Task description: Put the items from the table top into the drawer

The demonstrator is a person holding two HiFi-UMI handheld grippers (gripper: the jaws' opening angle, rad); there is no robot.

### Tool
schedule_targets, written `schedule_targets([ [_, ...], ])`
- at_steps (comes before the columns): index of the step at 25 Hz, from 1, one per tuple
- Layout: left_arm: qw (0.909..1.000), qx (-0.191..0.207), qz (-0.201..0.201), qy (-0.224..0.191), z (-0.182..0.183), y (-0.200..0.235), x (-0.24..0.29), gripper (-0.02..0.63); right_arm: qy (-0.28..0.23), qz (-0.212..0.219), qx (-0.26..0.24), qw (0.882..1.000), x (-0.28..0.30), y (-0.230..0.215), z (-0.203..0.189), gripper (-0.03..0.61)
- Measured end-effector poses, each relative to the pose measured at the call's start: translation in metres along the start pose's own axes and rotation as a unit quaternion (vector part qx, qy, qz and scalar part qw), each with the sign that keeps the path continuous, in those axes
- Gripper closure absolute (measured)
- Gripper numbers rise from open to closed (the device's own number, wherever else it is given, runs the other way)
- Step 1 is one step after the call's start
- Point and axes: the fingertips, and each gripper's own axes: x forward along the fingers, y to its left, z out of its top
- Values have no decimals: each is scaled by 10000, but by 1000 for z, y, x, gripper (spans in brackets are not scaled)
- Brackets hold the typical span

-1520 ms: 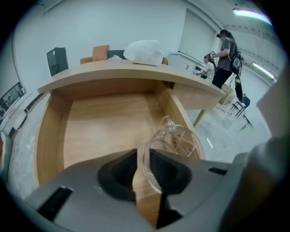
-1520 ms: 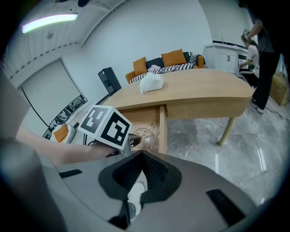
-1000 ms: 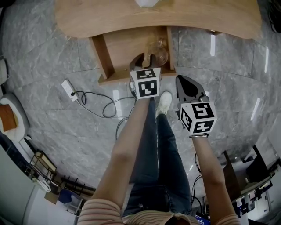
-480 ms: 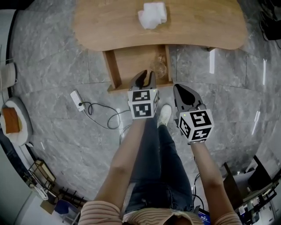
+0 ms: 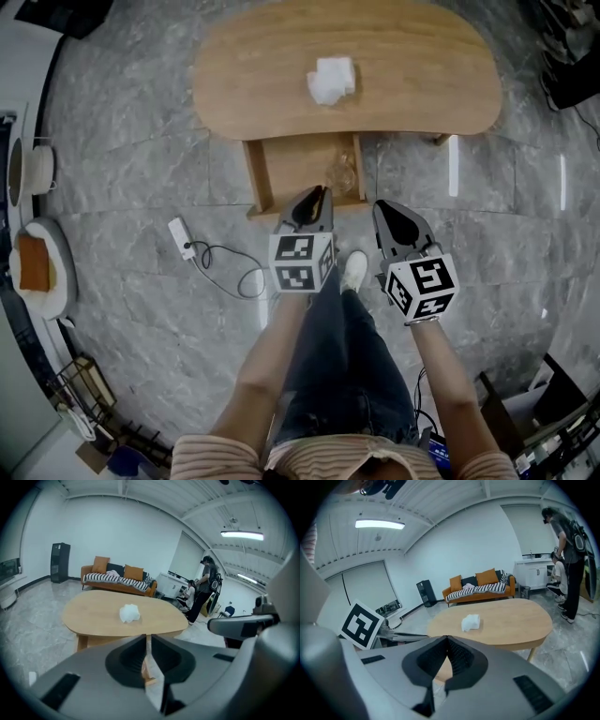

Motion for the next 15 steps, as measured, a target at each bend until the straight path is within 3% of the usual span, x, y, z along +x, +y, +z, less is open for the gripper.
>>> schedule_targets([
  [15,9970,16,-120,-763,65,-43,-103,600,-873,343,-221,9953,-76,41,76,571],
])
